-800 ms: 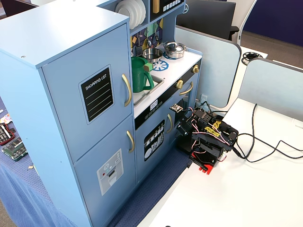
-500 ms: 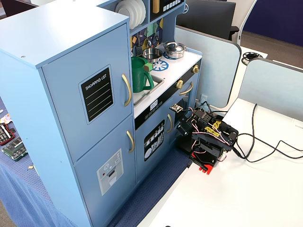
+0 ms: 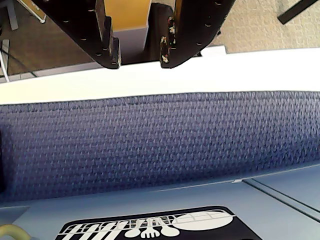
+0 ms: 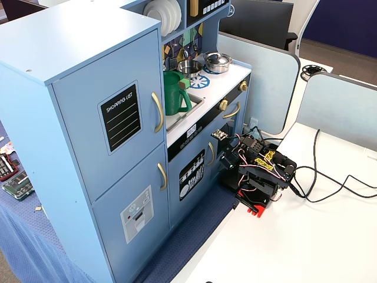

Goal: Open the left cabinet door

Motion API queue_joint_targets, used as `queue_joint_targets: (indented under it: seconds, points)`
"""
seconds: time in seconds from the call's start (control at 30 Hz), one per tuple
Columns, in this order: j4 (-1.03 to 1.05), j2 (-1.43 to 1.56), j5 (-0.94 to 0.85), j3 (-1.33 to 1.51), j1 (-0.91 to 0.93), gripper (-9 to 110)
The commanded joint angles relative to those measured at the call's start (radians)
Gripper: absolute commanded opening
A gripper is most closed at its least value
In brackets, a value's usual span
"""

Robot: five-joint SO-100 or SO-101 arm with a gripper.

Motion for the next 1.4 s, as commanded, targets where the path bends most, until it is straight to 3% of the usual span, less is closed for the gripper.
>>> queue_joint_targets:
  seconds: [0.0, 0.23, 0.5, 0.7, 1.0, 1.37]
  points:
    - [0.184, -0.006, -0.023, 0.005, -0.069, 1]
    - [0.025, -0.008, -0.041, 0.0, -0.153, 0]
    - [-0.353, -0.077, 0.137, -0.193, -0.388, 2]
    - [-0.502, -0.339, 0.055, -0.515, -0.503, 10]
    - [-0.627, -0.65, -0.091, -0.943, -0.595, 13]
    - [-0.934, -0.747, -0.242, -1.058, -0.624, 17]
